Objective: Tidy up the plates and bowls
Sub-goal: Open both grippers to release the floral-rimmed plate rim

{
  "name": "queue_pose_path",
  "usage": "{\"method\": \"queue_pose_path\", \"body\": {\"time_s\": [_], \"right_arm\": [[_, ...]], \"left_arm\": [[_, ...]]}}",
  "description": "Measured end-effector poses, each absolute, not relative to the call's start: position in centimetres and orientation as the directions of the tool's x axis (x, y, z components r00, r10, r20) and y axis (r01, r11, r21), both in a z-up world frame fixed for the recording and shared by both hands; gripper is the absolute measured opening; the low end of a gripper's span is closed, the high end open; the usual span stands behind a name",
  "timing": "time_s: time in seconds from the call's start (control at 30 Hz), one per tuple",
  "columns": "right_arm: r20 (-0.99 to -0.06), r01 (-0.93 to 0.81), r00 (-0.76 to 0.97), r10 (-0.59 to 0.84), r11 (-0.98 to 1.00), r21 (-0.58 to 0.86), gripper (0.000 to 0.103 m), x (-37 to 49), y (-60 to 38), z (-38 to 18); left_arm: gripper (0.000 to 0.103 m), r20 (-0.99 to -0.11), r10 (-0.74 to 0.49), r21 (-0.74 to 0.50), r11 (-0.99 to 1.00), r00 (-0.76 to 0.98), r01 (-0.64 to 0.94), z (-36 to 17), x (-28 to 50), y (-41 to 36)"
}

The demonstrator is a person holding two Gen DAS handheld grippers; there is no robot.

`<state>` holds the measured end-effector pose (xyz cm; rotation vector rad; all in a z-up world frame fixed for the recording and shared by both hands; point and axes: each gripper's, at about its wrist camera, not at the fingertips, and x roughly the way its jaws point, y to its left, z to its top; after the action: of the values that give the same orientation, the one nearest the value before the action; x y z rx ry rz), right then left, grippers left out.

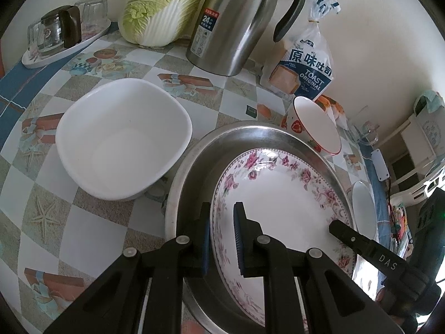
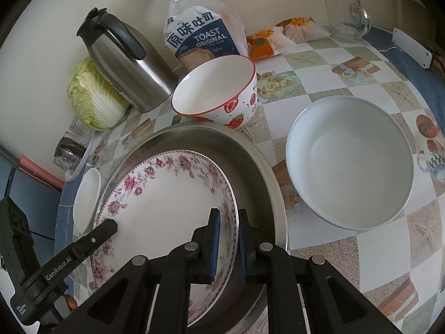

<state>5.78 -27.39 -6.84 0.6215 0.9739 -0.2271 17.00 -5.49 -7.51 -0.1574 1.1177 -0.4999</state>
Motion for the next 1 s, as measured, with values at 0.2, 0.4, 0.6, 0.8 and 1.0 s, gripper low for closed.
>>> {"method": "queue_pose_path", "body": {"time_s": [0.2, 0.4, 0.6, 0.8, 1.0], "right_arm": [[-0.829, 0.449, 0.553, 0.089, 0.805, 0.386, 0.013, 5.8, -27.4, -7.0], [-0.841, 0.451, 0.536, 0.071, 0.819, 0.356, 0.013, 5.9, -27.2, -6.8], [-0.852, 0.452, 0.522, 0.036, 0.836, 0.312, 0.016, 6.1, -26.8, -6.7], [-0.861, 0.443, 0.509, -0.001, 0.858, 0.261, 0.017, 6.3, -26.4, -6.5], [-0.874, 0.419, 0.484, -0.047, 0.889, 0.184, 0.019, 6.7, -25.6, -6.4]], "left_arm": [[0.016, -0.828, -0.445, -0.348, 0.885, 0.34, 0.311, -7.5, 16.9, -5.8], [0.016, -0.835, -0.434, -0.334, 0.888, 0.338, 0.315, -7.6, 16.9, -5.9], [0.017, -0.84, -0.429, -0.324, 0.888, 0.334, 0.325, -7.7, 16.8, -6.2], [0.017, -0.845, -0.416, -0.308, 0.892, 0.336, 0.33, -7.8, 16.8, -6.3], [0.02, -0.849, -0.406, -0.299, 0.896, 0.337, 0.328, -7.7, 16.8, -6.3]]}}
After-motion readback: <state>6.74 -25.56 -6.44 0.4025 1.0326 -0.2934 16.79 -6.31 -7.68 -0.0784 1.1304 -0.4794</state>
